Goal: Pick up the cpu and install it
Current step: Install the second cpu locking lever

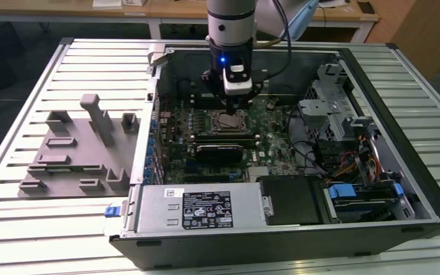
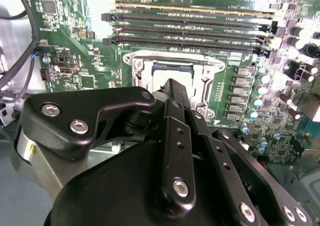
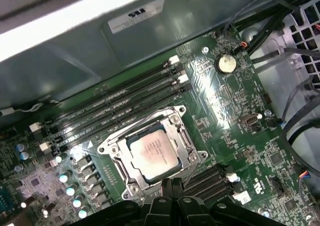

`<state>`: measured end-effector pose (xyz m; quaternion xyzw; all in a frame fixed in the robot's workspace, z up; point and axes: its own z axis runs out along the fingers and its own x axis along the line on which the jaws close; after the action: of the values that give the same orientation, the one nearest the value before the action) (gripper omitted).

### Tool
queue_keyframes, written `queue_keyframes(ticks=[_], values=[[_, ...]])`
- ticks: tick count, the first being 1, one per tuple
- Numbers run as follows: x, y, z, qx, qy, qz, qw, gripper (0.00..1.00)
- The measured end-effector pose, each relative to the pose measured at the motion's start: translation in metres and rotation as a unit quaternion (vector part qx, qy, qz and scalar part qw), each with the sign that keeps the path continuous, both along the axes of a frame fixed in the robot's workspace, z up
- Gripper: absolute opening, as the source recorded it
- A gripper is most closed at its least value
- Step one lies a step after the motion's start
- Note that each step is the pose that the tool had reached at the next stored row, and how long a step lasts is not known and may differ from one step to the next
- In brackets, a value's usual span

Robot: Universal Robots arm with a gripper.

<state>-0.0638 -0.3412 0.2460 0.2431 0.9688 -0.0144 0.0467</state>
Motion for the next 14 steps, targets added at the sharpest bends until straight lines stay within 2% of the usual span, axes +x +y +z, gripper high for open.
queue_keyframes(ticks=[14], values=[[0.0,-0.0123,0.0,0.0,0.0,0.0,1.0,0.11]])
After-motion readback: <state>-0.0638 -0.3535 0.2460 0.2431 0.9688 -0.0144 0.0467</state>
